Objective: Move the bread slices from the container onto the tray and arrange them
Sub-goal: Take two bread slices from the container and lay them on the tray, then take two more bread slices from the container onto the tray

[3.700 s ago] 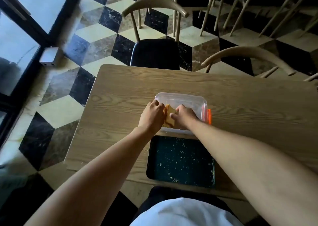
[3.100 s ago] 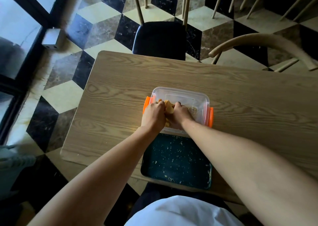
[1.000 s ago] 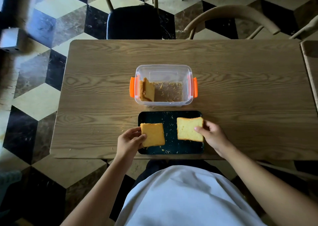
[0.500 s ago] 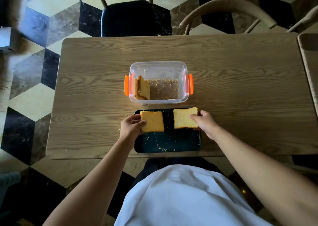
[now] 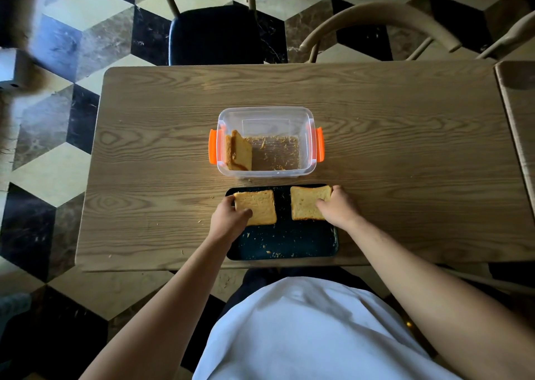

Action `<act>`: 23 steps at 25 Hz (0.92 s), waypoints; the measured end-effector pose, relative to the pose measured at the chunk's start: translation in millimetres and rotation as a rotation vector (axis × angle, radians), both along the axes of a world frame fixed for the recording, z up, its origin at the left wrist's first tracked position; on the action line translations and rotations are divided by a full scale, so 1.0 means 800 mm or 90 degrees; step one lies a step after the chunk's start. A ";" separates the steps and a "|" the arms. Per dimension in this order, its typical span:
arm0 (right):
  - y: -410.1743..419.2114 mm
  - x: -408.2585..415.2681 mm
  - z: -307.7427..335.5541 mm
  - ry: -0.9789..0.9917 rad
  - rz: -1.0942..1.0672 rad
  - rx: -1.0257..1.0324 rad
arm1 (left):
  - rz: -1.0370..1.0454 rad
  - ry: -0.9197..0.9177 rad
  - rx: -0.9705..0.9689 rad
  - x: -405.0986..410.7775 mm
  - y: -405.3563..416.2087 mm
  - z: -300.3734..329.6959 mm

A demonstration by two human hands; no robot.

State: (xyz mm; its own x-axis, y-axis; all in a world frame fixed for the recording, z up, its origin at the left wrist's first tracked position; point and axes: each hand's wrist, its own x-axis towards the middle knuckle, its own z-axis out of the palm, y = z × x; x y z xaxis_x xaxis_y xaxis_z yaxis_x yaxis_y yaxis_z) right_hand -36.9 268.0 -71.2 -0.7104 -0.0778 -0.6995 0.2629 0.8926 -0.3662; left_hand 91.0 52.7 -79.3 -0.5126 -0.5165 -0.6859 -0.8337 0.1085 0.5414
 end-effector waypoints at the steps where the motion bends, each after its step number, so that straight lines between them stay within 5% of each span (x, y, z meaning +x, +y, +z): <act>1: -0.002 -0.001 0.002 0.012 0.029 0.031 | -0.008 -0.003 -0.004 0.001 0.000 0.000; 12: -0.006 -0.012 0.043 0.046 0.191 0.116 | -0.021 0.005 0.007 0.008 -0.012 0.029; 18: -0.051 -0.021 0.087 0.064 0.295 -0.164 | -0.036 0.143 0.127 -0.017 -0.037 0.090; 23: -0.114 -0.043 0.105 0.094 0.244 -0.314 | 0.016 0.252 0.136 -0.068 -0.056 0.137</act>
State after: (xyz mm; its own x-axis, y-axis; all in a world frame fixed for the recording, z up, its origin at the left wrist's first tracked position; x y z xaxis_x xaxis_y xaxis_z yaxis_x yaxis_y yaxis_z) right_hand -71.2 177.2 12.8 -0.6545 -0.6333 -0.4130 -0.1268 0.6305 -0.7658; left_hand 36.4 8.0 30.4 -0.7463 -0.4004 -0.5316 -0.5582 -0.0583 0.8276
